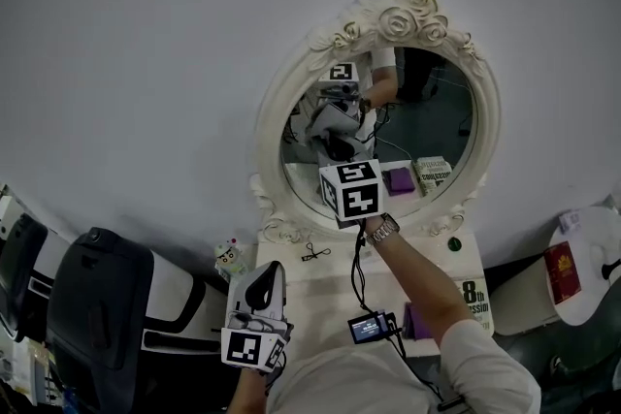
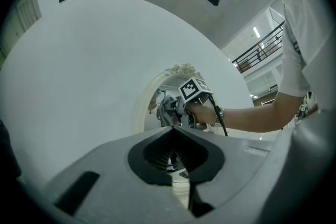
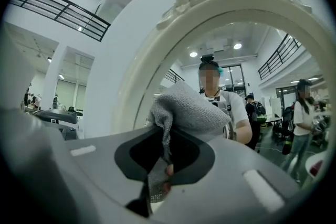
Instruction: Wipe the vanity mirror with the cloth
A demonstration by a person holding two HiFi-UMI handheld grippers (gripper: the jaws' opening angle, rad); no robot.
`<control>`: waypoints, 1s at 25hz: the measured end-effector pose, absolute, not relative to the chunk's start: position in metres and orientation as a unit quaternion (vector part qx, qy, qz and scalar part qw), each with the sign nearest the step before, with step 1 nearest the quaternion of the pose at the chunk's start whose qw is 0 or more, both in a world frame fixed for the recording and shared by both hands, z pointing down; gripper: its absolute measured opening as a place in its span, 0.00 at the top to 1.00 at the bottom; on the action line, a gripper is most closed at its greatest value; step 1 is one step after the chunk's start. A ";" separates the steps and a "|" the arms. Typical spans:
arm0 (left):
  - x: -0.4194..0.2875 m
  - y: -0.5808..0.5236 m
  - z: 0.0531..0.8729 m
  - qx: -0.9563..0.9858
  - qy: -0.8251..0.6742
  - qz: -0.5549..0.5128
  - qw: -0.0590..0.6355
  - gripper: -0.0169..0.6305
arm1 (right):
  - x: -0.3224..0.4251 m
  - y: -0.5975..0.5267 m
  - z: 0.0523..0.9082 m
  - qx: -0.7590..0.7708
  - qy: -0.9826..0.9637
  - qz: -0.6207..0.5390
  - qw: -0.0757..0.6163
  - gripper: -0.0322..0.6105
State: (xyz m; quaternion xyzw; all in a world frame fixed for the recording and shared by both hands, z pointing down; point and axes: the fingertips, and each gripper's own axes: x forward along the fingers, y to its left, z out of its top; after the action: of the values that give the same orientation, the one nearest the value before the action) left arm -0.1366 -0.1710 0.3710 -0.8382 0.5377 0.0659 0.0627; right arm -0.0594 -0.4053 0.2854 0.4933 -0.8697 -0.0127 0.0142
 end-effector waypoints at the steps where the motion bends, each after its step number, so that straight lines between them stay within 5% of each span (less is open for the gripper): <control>1: -0.127 -0.173 0.372 -0.843 0.531 0.064 0.061 0.96 | -0.045 -0.406 0.285 0.500 -0.866 -0.013 0.013 0.90; 13: 0.000 -0.186 0.375 -0.897 0.434 0.061 0.059 0.96 | 0.153 -0.410 0.297 0.608 -0.793 -0.005 0.019 0.89; 25: 0.021 -0.184 0.382 -0.905 0.418 0.069 0.043 0.96 | 0.264 -0.410 0.316 0.694 -0.719 0.025 0.021 0.89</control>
State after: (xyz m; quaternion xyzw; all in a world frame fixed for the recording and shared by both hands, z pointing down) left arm 0.0212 -0.1838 0.3821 -0.9049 0.4178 0.0688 0.0432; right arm 0.2641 -0.4104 0.3164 0.6943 -0.7189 0.0250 0.0207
